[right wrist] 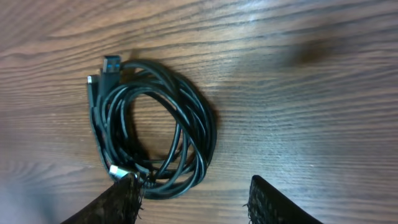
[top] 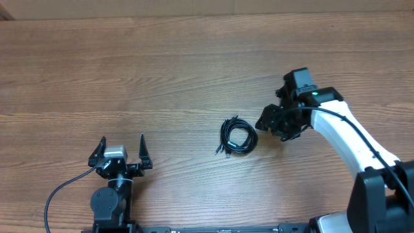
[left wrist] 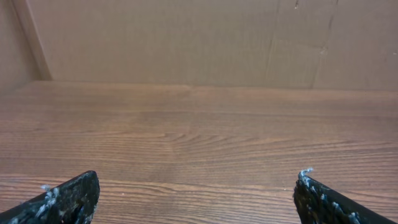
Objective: Untangle cables
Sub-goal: 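Move the right gripper over the coiled black cable and lower onto it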
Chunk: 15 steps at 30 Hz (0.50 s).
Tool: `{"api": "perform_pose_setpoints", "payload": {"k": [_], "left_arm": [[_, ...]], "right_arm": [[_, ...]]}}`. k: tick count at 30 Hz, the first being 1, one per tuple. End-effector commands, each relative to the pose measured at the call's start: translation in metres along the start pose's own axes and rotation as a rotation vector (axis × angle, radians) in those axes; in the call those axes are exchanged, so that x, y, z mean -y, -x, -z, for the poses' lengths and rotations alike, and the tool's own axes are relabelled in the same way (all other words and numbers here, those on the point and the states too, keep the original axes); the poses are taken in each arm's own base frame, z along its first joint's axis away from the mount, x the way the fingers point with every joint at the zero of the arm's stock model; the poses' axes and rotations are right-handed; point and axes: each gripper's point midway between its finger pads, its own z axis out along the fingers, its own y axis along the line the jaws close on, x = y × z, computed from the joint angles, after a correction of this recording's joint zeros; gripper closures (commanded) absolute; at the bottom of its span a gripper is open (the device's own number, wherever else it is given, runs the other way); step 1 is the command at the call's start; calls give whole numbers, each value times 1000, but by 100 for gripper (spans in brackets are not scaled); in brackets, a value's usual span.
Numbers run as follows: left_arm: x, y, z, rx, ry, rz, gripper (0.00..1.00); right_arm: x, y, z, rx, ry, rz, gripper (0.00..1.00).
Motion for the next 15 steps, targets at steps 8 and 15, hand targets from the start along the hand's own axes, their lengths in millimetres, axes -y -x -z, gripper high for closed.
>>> {"api": "perform_pose_setpoints", "payload": {"k": [8,15], "left_arm": [[2,0,0,6,-9,10,0],[2,0,0,6,-9,10,0]], "right_arm": [[10,-6,-35,8,-41,-50,54],[17,-12,-49,13,-38,-95,53]]}}
